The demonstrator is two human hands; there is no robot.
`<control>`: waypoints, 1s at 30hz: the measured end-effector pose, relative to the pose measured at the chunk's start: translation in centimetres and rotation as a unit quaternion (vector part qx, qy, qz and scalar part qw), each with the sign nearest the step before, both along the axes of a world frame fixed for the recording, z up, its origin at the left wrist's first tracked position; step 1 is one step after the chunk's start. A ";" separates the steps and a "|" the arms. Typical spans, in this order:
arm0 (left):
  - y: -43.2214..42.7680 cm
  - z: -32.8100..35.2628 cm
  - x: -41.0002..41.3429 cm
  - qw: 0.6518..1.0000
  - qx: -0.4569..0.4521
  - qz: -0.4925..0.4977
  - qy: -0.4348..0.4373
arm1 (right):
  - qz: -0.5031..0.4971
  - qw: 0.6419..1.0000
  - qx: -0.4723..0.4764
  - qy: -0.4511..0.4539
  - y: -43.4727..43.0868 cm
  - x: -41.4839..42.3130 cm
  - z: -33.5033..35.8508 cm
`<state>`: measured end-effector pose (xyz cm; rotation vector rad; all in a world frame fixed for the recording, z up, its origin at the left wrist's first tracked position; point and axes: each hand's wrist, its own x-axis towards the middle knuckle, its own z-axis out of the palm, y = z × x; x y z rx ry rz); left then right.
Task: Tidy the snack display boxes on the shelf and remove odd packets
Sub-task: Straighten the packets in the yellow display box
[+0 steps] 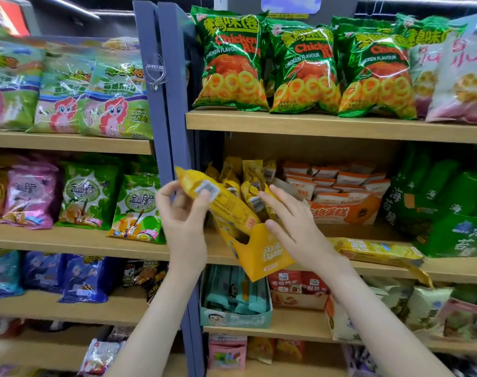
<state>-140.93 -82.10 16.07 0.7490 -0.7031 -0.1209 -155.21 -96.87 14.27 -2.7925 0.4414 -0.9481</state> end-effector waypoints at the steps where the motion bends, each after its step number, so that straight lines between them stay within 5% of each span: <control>1: 0.7 0.4 0.2 0.999 -0.034 0.026 0.010 | 0.008 1.000 0.001 -0.004 0.2 0.0 -0.1; 7: 5.7 1.6 0.0 0.983 -0.147 0.094 -0.057 | 0.053 0.996 -0.038 -0.053 2.9 0.8 -0.9; 12: 8.0 -2.5 -1.0 0.979 0.064 0.093 -0.173 | 0.128 0.986 0.002 -0.108 7.5 1.5 -1.4; 15: 8.5 -6.3 -1.8 0.937 0.225 0.072 -0.259 | 0.163 0.979 0.091 -0.085 10.2 1.4 -2.8; 19: 9.2 -10.6 -2.8 0.907 0.336 0.061 -0.246 | 0.137 0.948 0.285 -0.025 11.8 0.2 -5.7; 23: 9.2 -15.0 -3.7 0.827 0.447 0.092 -0.328 | 0.063 0.894 0.444 0.003 12.0 -1.0 -8.6; 30: 7.7 -20.8 -5.6 0.708 0.405 0.201 -0.543 | -0.044 0.833 0.551 -0.030 11.2 -4.1 -13.1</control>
